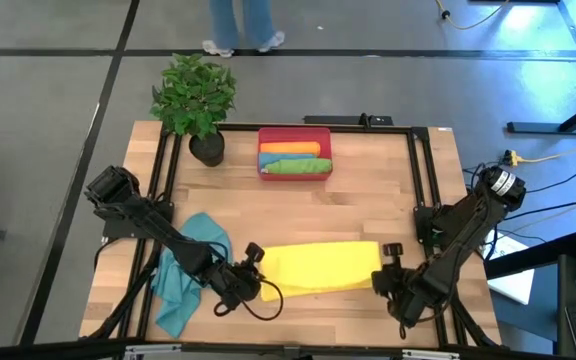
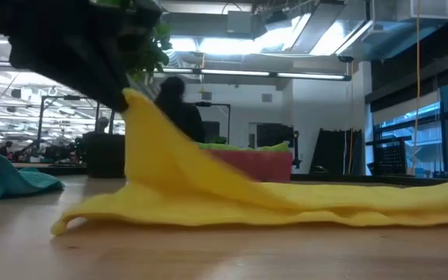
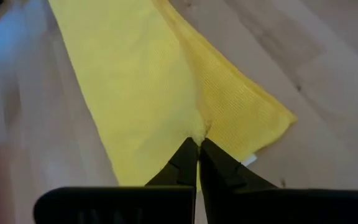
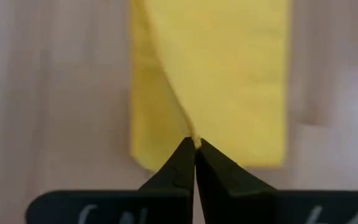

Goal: Roll microfiber towels into tight, uniform cylinder then place into a basket
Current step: Fold the yellow towel

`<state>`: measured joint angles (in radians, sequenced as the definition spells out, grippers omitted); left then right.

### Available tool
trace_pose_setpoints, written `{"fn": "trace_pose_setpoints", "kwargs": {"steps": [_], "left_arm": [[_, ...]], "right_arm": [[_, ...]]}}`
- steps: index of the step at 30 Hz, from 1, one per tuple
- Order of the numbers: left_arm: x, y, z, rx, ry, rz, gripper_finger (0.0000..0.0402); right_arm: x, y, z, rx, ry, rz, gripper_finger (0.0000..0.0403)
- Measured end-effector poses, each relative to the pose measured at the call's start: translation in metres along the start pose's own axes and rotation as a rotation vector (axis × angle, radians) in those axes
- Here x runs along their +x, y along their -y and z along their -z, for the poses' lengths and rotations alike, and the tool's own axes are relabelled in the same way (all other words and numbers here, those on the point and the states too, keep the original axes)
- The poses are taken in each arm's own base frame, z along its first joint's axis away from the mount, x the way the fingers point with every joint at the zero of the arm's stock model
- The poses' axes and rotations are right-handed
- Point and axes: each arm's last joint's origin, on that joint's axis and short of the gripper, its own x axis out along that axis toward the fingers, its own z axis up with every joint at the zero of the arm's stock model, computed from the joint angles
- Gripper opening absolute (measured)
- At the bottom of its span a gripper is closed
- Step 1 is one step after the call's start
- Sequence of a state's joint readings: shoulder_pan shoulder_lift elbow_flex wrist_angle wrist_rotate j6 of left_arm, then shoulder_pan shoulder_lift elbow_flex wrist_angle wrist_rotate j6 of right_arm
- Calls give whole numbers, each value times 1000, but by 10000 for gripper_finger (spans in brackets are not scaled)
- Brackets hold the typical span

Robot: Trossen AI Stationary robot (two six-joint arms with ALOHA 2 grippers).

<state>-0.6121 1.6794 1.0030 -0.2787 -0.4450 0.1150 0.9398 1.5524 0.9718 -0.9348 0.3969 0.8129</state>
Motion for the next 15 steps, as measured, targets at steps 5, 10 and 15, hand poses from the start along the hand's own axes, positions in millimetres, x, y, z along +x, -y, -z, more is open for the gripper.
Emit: {"fn": "trace_pose_setpoints", "kwargs": {"steps": [5,10,15], "left_arm": [[-6,-2,-11,-6,23,1,1],[-14,-12,-15,-30,-60,-43,0],[-30,-30,-21,-104,-75,-86,0]], "right_arm": [[-11,12,3,70,-53,143,5],[-23,22,4,119,-71,267,7],[-31,29,6,126,-98,323,4]]}}
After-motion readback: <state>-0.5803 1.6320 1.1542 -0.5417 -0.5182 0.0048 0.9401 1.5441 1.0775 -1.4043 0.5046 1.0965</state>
